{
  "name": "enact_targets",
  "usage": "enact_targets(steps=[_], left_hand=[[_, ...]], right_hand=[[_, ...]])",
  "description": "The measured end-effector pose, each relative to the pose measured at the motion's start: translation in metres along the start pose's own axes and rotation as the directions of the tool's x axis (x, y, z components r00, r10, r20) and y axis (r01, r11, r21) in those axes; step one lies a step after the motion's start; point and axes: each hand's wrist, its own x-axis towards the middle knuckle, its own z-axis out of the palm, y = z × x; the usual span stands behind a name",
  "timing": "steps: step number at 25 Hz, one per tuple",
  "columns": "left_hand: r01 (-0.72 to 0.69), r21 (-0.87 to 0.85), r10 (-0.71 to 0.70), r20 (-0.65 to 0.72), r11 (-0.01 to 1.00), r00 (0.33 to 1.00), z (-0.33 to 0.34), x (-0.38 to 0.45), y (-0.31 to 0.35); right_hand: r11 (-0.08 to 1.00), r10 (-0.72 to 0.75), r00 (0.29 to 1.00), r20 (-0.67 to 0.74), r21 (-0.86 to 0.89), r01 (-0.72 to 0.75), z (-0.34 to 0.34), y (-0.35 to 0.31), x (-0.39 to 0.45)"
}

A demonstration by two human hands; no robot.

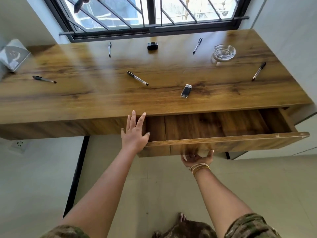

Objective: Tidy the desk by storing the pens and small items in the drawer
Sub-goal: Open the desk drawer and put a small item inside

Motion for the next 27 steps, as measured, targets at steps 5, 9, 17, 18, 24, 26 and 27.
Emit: enact_targets(steps=[5,9,17,18,24,26,27], left_hand=[[0.405,-0.504,-0.404,0.117,0.763,0.907,0.026,-0.056,-0.008],[0.423,-0.47,-0.398,0.157,0.775,0.904,0.035,-0.096,-0.015],[0.423,-0.466,-0.394,0.164,0.777,0.904,0.053,-0.176,-0.025],[0.419,-0.467,-0.391,0.162,0.779,0.906,0.055,-0.184,-0.025],[0.429,-0.438,-0.399,0.163,0.79,0.902,0.068,-0.226,-0.029],[0.437,-0.435,-0.414,0.153,0.787,0.897,0.071,-0.238,-0.03],[0.441,-0.45,-0.426,0.141,0.776,0.894,0.071,-0.245,-0.03]], right_hand=[[0.999,-0.049,0.999,-0.009,0.001,0.049,-0.042,0.016,-0.032],[0.998,-0.062,0.998,0.006,0.029,0.062,-0.083,0.029,-0.055],[0.996,-0.073,0.997,-0.003,0.053,0.073,-0.151,0.047,-0.101],[0.996,-0.074,0.997,-0.006,0.05,0.074,-0.157,0.049,-0.106],[0.997,-0.067,0.989,-0.132,-0.034,0.063,-0.189,0.047,-0.136],[0.929,-0.239,0.949,-0.206,-0.333,0.162,-0.189,0.055,-0.159],[0.819,-0.411,0.886,-0.215,-0.514,0.255,-0.19,0.06,-0.168]])
